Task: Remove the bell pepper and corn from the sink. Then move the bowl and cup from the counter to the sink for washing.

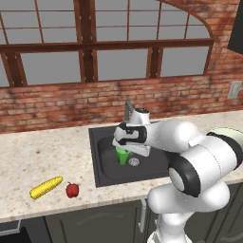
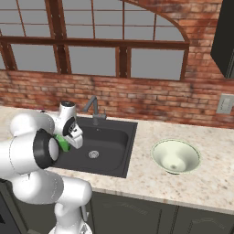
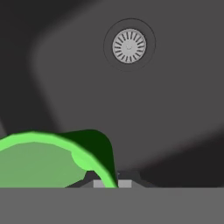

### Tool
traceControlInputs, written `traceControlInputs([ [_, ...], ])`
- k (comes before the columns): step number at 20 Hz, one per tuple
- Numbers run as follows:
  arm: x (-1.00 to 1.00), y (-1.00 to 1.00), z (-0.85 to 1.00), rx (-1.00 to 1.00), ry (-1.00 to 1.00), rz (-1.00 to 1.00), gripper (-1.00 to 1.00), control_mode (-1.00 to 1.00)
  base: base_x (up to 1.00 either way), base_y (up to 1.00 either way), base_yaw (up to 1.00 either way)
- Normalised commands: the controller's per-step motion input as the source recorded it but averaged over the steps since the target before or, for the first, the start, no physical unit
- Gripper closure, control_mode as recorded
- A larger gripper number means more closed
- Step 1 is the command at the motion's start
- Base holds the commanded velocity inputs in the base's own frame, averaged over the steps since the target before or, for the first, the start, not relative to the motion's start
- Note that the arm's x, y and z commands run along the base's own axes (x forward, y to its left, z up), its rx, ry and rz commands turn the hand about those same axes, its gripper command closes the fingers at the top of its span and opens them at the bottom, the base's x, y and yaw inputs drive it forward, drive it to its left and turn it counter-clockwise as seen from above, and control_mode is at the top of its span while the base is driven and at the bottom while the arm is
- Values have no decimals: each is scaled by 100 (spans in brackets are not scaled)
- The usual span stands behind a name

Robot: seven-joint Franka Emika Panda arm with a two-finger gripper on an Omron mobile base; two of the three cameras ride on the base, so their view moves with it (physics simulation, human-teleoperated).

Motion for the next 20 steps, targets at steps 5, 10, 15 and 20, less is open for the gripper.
traceControlInputs([
  [5, 22, 0, -16, 0, 0, -1, 100, -100, 0, 0, 0],
  [10, 21, 0, -15, 0, 0, -2, 100, -100, 0, 0, 0],
  [15, 21, 0, -13, 0, 0, -3, 100, -100, 0, 0, 0],
  [20, 14, 4, -13, 0, 0, -6, 100, -100, 0, 0, 0],
])
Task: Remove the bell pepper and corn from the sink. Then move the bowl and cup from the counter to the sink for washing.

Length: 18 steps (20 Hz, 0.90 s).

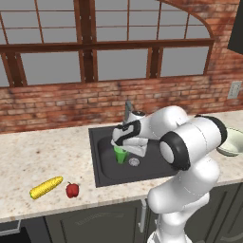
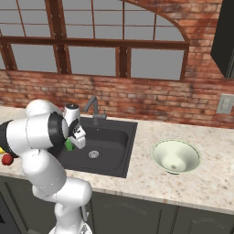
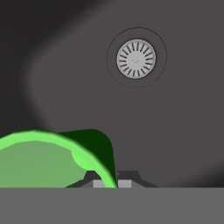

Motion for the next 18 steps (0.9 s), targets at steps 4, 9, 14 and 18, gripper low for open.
traceControlInputs([
  [4, 11, 4, -7, 0, 0, -8, 100, -100, 0, 0, 0],
  [9, 9, 4, -6, 0, -3, -7, 100, -100, 0, 0, 0],
  [14, 8, 6, -9, 0, -3, -3, 100, -100, 0, 0, 0],
  [18, 11, 5, -11, 0, 0, -2, 100, -100, 0, 0, 0],
])
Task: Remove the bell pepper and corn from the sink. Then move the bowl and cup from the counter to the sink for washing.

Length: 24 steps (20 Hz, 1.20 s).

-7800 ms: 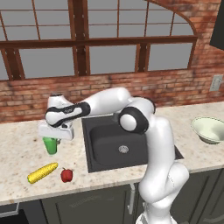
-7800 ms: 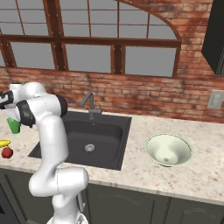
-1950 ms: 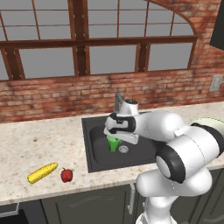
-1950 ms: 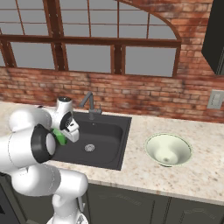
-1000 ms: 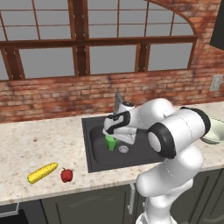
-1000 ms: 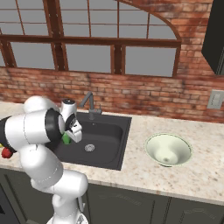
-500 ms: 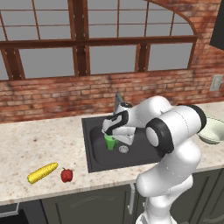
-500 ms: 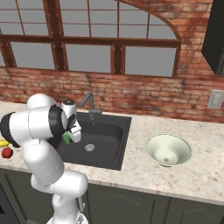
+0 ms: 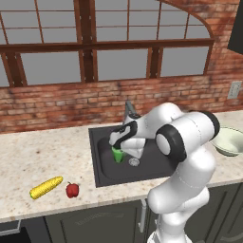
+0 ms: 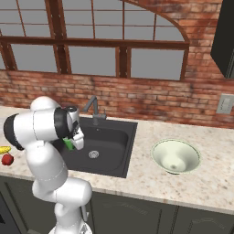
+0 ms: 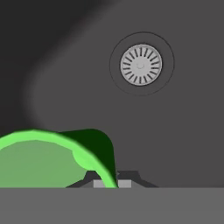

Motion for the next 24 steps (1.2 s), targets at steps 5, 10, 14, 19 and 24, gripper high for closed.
traceControlInputs([
  [5, 15, 2, -12, 0, -3, -3, 100, -100, 0, 0, 0],
  [10, 17, 4, -10, 0, -4, -3, 100, -100, 0, 0, 0],
  [14, 15, 6, -13, 0, 0, -2, 100, -100, 0, 0, 0],
  [19, 16, 6, -11, 1, 0, -1, 100, -100, 0, 0, 0],
  [24, 16, 7, -12, 2, 0, 0, 100, -100, 0, 0, 0],
])
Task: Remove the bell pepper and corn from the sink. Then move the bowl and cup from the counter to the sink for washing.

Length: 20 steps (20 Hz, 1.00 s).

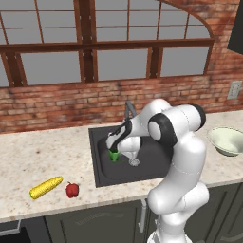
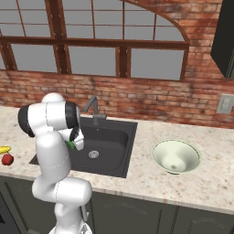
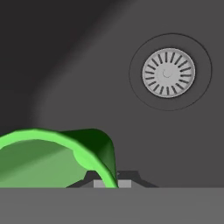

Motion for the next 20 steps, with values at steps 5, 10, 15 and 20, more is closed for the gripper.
traceControlInputs([
  [5, 14, 5, -13, 2, 0, 0, 100, -100, 0, 0, 0],
  [10, 12, 3, -16, 2, 0, 0, 100, -100, 0, 0, 0],
  [15, 12, 1, -16, 2, 0, 0, 100, -100, 0, 0, 0],
  [20, 11, 2, -15, 2, 0, 0, 100, -100, 0, 0, 0],
])
